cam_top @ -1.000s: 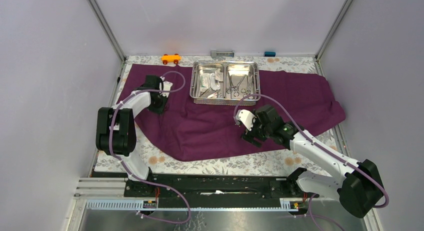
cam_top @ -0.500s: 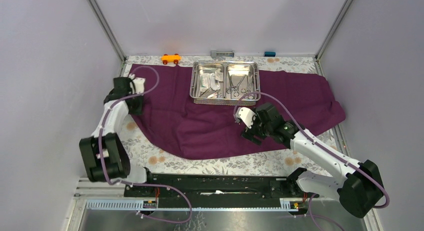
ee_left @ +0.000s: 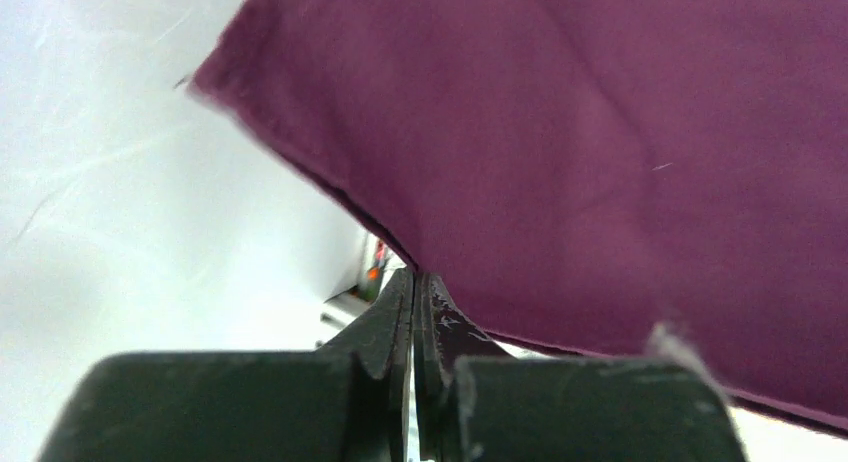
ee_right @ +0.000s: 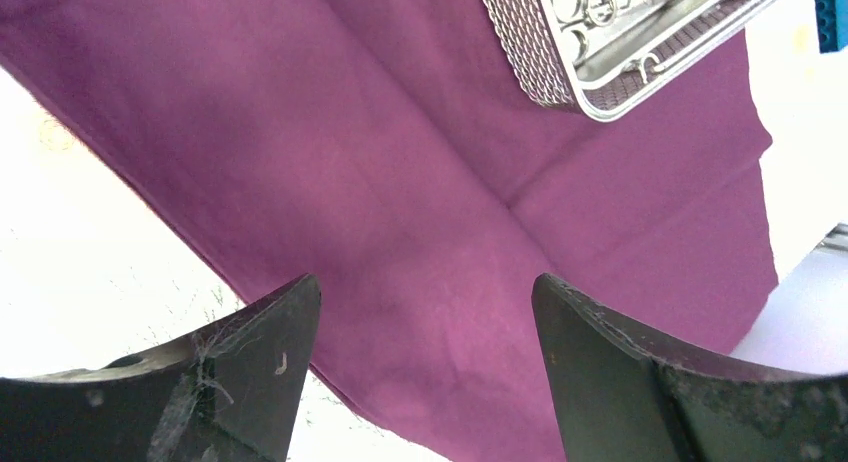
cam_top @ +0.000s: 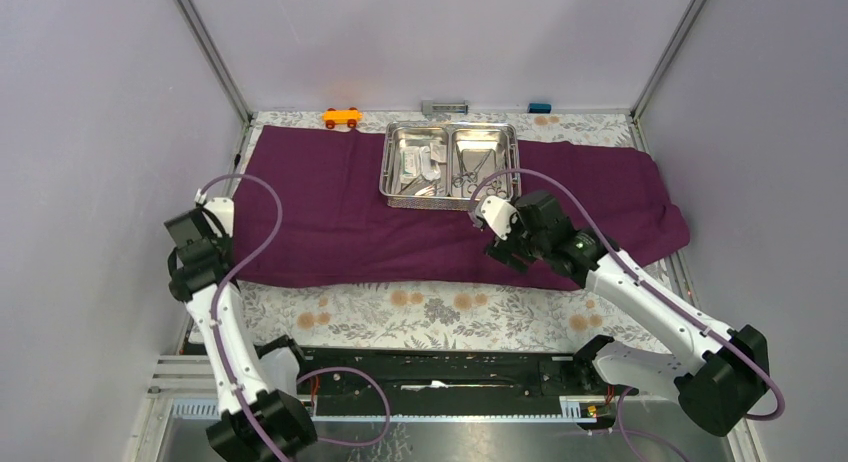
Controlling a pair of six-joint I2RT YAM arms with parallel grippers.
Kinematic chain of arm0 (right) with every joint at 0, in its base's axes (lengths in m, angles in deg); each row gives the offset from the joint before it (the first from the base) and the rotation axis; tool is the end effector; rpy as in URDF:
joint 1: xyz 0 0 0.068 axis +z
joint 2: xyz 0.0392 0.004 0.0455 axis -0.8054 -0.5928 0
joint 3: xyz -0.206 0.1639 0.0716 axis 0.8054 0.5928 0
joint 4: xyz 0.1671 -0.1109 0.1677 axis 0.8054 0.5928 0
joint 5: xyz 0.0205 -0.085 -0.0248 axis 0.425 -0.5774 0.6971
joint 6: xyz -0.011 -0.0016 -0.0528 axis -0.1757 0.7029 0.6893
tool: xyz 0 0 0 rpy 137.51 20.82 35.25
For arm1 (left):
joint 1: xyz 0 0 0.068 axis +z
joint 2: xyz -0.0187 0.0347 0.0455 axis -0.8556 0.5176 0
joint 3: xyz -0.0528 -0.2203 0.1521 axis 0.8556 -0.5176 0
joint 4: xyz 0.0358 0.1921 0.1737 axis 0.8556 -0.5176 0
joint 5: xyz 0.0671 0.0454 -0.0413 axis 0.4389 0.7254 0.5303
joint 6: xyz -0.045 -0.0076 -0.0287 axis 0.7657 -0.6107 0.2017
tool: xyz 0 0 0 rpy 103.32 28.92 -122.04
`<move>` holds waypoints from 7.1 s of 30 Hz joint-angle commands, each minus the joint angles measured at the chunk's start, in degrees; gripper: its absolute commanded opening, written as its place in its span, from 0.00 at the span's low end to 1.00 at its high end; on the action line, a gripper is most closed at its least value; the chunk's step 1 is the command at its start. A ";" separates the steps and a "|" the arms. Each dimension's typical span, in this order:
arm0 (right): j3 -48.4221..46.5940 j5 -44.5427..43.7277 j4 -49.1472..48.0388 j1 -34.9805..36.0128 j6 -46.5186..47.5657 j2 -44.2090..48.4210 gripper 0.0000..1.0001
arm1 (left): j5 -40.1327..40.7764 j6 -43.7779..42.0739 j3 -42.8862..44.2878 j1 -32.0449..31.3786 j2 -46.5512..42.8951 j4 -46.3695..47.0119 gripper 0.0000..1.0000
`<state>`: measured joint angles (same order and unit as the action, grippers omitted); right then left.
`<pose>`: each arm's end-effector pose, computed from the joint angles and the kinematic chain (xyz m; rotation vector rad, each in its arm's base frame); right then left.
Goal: Open and lay out the surgical kit
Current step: Open the surgical kit at the center of the board.
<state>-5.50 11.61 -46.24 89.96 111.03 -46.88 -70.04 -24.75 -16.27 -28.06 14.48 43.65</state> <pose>0.1896 0.1362 0.2775 -1.2927 1.8830 -0.0714 0.1462 0.0914 0.2930 -0.1147 2.4377 0.6097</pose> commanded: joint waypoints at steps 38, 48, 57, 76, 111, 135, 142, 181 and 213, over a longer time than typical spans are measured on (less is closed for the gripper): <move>-11.01 -0.24 6.27 -49.17 4.18 -16.71 0.86 | -16.39 7.01 11.61 -17.16 12.04 1.77 0.99; -18.80 0.91 5.18 -53.83 3.60 -36.28 0.87 | -8.05 9.77 11.21 -31.64 20.65 7.53 0.99; -10.83 3.77 8.66 -60.92 10.76 -33.13 0.56 | -4.32 9.65 10.22 -35.21 21.30 9.36 0.99; -2.24 6.12 10.68 -64.04 10.42 -8.79 0.20 | -0.83 7.50 8.74 -36.43 23.30 12.71 0.99; -3.19 3.44 -2.72 -60.74 6.60 -35.62 0.36 | 0.89 6.27 11.14 -37.79 28.22 15.78 0.99; -0.48 13.30 -2.83 -74.82 -1.03 -22.30 0.79 | -4.66 5.76 9.84 -37.80 30.23 19.20 0.99; -2.89 19.06 -4.48 -78.41 -4.48 -29.70 0.82 | -4.89 5.21 8.47 -37.79 29.90 20.80 0.99; -35.58 11.29 7.34 -47.40 -12.20 -41.92 0.10 | -1.47 3.29 9.49 -37.80 28.15 19.05 0.99; -30.08 21.74 0.97 -49.15 -21.81 -42.41 0.74 | -3.20 3.28 7.30 -37.79 27.40 21.11 0.99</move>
<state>-37.25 30.41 -43.85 41.29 92.14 -87.77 -72.53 -20.95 -8.73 -65.68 43.74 61.83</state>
